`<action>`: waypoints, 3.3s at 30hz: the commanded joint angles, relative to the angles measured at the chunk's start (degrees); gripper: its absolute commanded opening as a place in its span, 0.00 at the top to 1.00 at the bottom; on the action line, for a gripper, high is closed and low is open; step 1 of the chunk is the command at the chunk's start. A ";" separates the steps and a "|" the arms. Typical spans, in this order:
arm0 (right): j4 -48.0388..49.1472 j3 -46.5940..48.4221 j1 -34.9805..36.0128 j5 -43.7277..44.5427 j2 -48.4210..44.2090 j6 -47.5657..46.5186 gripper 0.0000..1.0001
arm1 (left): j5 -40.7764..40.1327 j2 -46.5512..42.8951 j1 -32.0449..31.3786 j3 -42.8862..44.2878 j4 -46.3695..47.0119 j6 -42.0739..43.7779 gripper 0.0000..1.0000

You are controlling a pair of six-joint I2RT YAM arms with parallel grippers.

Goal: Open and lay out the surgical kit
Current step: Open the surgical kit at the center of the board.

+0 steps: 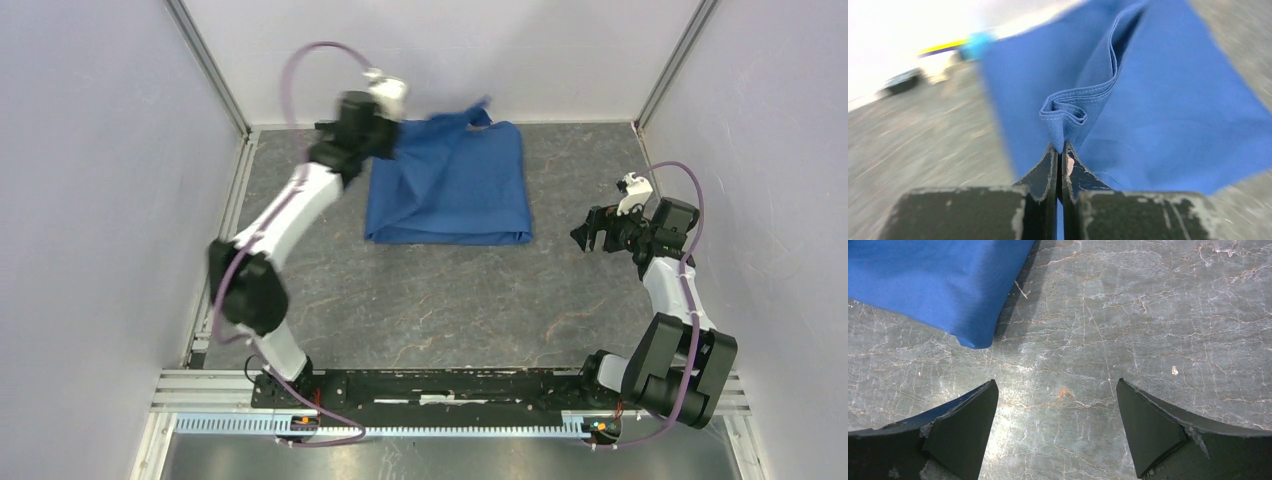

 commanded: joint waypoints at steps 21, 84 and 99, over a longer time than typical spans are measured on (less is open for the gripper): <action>0.42 0.29 3.44 0.46 -4.02 -1.82 0.04 | 0.90 -28.26 71.71 -52.28 19.72 16.29 0.10; 0.36 51.37 75.51 58.13 45.75 -26.02 0.86 | 28.60 -44.38 53.25 -49.07 3.73 -2.15 0.00; 4.35 34.97 50.25 49.59 18.56 -7.79 1.00 | 29.98 -41.93 51.98 -43.84 3.46 -1.75 0.00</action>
